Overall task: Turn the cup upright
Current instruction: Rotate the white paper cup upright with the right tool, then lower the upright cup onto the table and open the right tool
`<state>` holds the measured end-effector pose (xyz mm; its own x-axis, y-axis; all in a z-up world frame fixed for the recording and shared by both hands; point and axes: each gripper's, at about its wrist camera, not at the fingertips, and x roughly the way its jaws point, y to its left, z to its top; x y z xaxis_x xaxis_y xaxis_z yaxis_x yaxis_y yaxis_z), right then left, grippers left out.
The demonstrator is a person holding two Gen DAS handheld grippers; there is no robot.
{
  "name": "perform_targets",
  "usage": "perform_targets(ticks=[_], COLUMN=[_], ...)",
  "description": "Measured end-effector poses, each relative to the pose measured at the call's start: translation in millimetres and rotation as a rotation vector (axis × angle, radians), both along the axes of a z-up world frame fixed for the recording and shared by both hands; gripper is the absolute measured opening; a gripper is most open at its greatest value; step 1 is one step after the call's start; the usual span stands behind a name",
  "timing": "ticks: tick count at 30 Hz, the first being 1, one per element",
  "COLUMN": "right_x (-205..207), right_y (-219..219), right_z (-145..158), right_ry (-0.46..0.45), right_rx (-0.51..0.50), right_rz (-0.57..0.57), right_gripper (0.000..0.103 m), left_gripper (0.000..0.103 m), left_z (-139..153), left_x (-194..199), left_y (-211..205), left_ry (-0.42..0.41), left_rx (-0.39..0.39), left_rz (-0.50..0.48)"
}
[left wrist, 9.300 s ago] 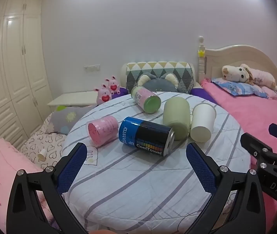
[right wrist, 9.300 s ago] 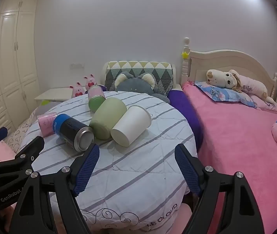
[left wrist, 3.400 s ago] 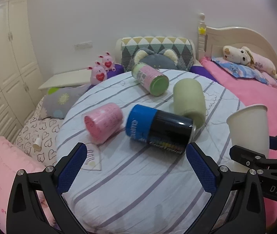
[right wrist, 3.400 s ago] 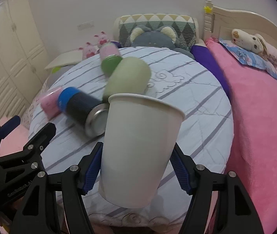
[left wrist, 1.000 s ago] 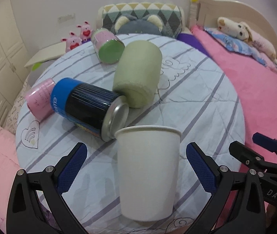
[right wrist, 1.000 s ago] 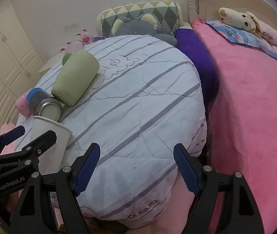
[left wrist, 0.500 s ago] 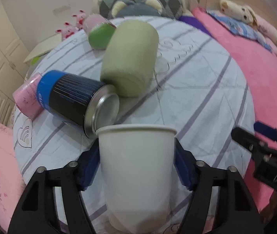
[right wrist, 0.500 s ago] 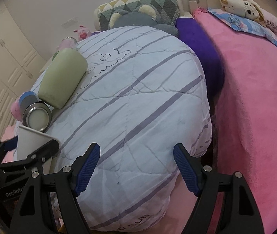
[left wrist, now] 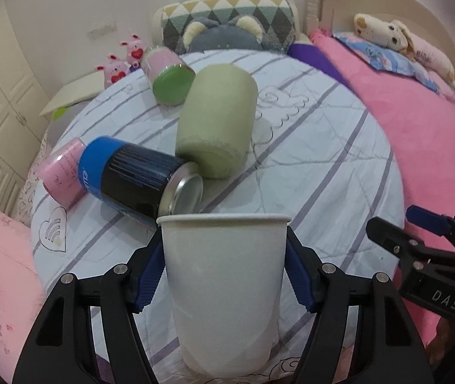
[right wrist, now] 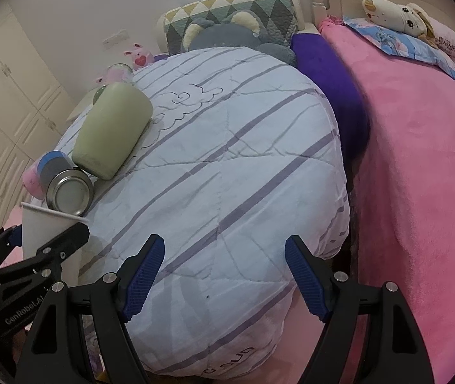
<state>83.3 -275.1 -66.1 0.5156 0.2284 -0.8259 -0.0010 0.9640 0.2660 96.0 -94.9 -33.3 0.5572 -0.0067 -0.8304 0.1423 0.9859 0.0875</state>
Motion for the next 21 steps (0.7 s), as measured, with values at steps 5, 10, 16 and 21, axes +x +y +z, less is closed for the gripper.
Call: perform_targets(ticks=[5, 10, 16, 21], right_x=[-3.4, -5.7, -7.3, -12.6], right_y=[1.7, 4.2, 10.1, 15.2], right_z=[8.5, 14.6, 14.0, 16.0], right_ry=[-0.019, -0.03, -0.022, -0.022], right_rx=[-0.011, -0.025, -0.04, -0.06], right_rz=[-0.005, -0.005, 0.003, 0.014], right_gripper=[0.079, 0.079, 0.079, 0.079], left_gripper=[0.071, 0.071, 0.092, 0.095], left_z=[11.2, 18.7, 11.8, 8.3], left_x=[-2.7, -5.2, -6.9, -6.5], left_y=[1.7, 4.5, 7.0, 9.8], left_ry=[-0.055, -0.086, -0.087, -0.072], left_rx=[-0.027, -0.052, -0.017, -0.02], left_rz=[-0.007, -0.012, 0.003, 0.005])
